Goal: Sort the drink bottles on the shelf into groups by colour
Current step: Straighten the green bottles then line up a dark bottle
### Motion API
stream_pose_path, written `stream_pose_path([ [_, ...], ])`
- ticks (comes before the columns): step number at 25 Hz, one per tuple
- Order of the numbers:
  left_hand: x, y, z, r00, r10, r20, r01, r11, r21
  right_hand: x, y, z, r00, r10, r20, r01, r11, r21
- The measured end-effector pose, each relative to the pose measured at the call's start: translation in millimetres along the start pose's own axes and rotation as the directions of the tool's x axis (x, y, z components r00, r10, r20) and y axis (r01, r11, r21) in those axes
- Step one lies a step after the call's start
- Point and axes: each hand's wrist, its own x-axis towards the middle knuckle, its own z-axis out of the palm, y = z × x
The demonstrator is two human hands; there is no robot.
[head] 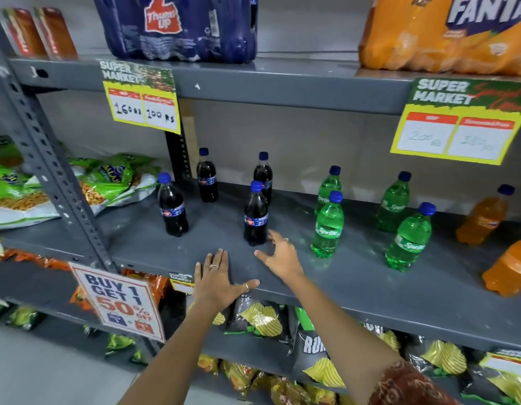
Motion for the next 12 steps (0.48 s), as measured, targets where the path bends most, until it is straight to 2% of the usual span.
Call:
stream_pose_path([
  [4, 3, -4, 5, 1.000, -0.017, -0.021, 0.016, 0.999, -0.048, 20, -13, 10, 0.998, 0.050, -0.025, -0.047, 0.993, 0.104],
  [12, 6, -8, 10, 0.999, 0.006, -0.052, -0.010, 0.997, -0.074, 30, -12, 19, 0.997, 0.040, -0.064, -0.032, 0.993, 0.118],
])
